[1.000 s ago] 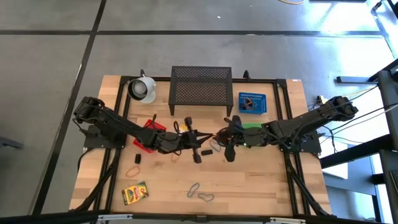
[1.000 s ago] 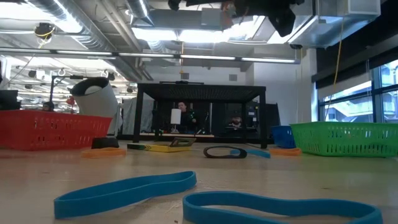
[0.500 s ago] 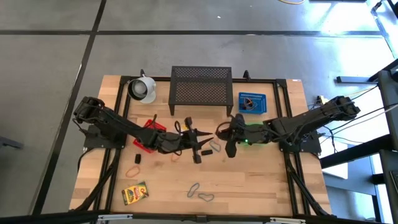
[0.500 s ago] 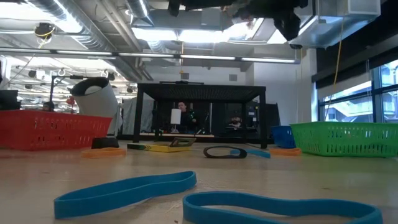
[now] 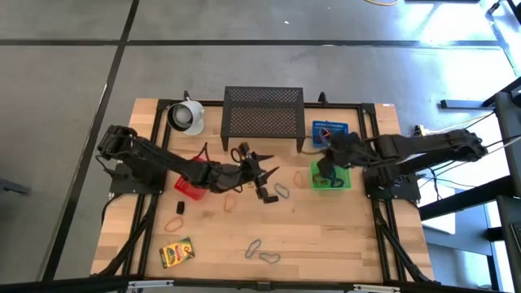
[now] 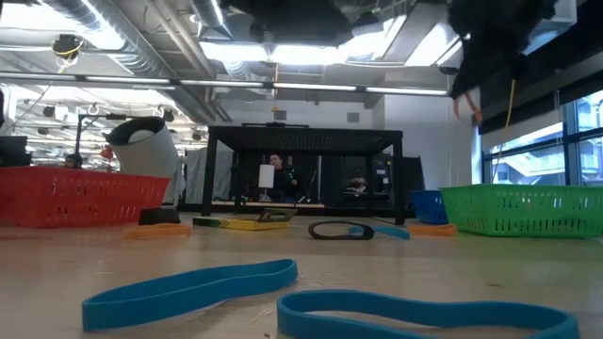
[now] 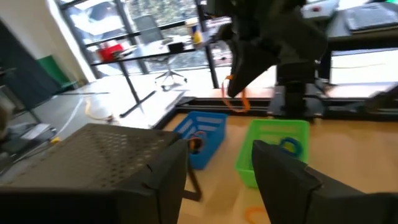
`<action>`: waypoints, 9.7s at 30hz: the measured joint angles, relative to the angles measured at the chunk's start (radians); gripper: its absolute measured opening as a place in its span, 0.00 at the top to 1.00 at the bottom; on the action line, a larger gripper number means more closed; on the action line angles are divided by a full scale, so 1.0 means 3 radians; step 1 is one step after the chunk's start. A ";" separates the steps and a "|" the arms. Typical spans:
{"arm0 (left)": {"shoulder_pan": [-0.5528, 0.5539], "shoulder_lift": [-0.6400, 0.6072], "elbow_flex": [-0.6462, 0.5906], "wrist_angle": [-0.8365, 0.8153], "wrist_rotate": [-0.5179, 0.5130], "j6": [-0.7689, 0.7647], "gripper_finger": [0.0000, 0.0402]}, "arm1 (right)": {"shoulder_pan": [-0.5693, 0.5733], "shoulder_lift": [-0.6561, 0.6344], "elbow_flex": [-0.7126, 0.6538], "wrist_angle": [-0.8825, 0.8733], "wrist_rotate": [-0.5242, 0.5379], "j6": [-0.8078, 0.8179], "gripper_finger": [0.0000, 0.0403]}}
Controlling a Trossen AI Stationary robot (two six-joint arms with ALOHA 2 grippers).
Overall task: Pick & Place Office Desk Supplies
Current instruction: Put the orange rubber band into the blue bin, then put the black rubber band into the blue bin
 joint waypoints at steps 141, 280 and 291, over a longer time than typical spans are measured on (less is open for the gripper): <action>0.0002 0.0379 0.1045 -0.0808 0.1379 -0.0543 1.00 | 0.0306 -0.0072 0.0001 0.1993 -0.1887 -0.3019 0.40; -0.0159 0.0710 0.0870 -0.2562 0.1449 -0.2370 0.52 | -0.2032 -0.0552 -0.0348 0.0182 -0.0535 -0.1671 0.52; -0.0062 0.1311 0.0870 -0.2281 0.1517 -0.2084 0.52 | -0.1716 -0.0719 -0.0348 0.0117 -0.0565 -0.1470 0.53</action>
